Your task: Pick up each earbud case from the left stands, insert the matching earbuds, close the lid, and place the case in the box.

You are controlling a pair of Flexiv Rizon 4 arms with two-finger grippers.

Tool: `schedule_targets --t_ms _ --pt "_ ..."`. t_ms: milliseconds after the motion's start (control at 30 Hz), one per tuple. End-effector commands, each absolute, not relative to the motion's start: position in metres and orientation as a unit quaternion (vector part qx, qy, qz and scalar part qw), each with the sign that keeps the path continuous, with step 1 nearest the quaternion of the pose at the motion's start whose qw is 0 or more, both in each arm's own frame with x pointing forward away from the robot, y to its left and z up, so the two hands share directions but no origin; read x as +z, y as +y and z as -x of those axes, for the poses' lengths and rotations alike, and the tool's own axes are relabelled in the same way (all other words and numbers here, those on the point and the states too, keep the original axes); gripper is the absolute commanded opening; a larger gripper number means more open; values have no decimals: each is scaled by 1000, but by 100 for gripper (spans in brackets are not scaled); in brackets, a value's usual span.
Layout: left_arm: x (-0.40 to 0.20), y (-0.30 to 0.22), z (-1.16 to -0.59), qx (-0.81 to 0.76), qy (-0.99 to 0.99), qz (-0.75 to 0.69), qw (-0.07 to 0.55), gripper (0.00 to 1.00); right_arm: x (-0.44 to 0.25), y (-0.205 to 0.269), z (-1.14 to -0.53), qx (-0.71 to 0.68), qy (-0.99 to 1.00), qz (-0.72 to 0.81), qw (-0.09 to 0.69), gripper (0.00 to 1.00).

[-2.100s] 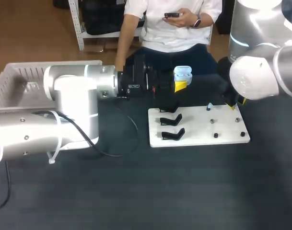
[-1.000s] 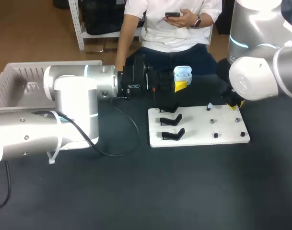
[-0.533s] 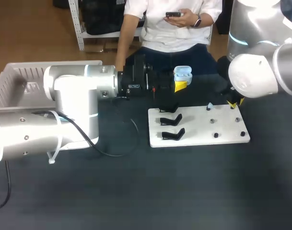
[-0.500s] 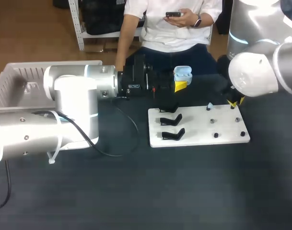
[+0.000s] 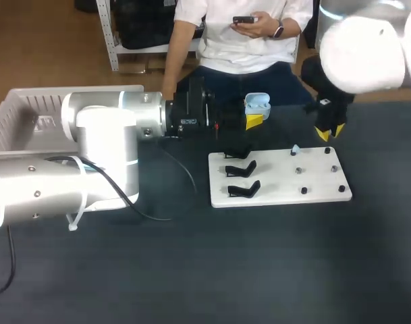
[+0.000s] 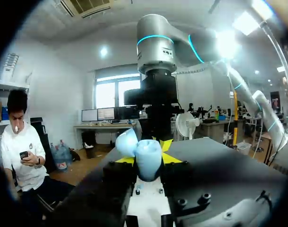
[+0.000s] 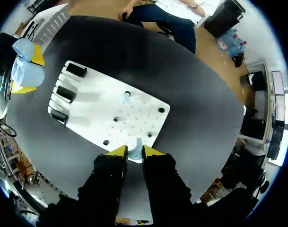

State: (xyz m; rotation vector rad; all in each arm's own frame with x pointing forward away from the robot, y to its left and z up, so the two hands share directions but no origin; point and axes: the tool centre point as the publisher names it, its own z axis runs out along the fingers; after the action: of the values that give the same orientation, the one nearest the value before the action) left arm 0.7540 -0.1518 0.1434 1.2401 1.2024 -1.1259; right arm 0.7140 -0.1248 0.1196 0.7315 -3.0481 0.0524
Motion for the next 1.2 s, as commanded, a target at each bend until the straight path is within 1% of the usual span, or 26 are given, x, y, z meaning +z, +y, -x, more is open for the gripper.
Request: schedule_targets --t_ms 33,167,233,633,667,700,733,767,800,867,900,967,1000,1033,1067,1100,1133,1200 --pt "142 -152 -753 -468 498 -515 518 0 146 -112 -700 23 -974 -224 5 0" --pt "142 -152 -753 -468 498 -515 518 0 158 -103 -688 16 -979 -205 5 0" --pt "142 -152 -753 -468 498 -515 518 0 166 -99 -682 22 -979 -202 -9 0" --pt "142 -152 -753 -468 498 -515 518 0 166 -99 -682 22 -979 -202 -9 0" --pt "142 -152 -753 -468 498 -515 518 0 167 -95 -684 10 -986 -163 -19 0" --pt "142 -152 -753 -468 498 -515 518 0 170 -93 -688 -34 -995 -97 -16 0" --pt "142 -152 -753 -468 498 -515 518 0 171 -92 -691 -39 -998 -41 -17 0" --pt "142 -152 -753 -468 498 -515 518 0 171 -89 -691 9 -1000 1 -26 0" --pt "142 -152 -753 -468 498 -515 518 0 173 -85 -691 -9 -998 52 -32 0" --pt "142 -152 -753 -468 498 -515 518 0 174 -82 -688 9 -991 128 -41 0" --pt "142 -152 -753 -468 498 -515 518 0 175 -81 -687 -14 -988 151 -31 0" --pt "142 -152 -753 -468 498 -515 518 0 178 -79 -683 14 -975 218 -41 0" --pt "142 -152 -753 -468 498 -515 518 0 178 -77 -683 15 -975 221 -34 0" --pt "142 -152 -753 -468 498 -515 518 0 180 -76 -681 23 -967 252 -44 0" --pt "142 -152 -753 -468 498 -515 518 0 180 -74 -682 36 -970 236 -35 0" --pt "142 -152 -753 -468 498 -515 518 0 180 -71 -682 35 -964 261 -44 0" --pt "142 -152 -753 -468 498 -515 518 0 181 -70 -680 62 -962 264 -45 0" --pt "142 -152 -753 -468 498 -515 518 0 182 -69 -675 28 -953 296 -57 0"
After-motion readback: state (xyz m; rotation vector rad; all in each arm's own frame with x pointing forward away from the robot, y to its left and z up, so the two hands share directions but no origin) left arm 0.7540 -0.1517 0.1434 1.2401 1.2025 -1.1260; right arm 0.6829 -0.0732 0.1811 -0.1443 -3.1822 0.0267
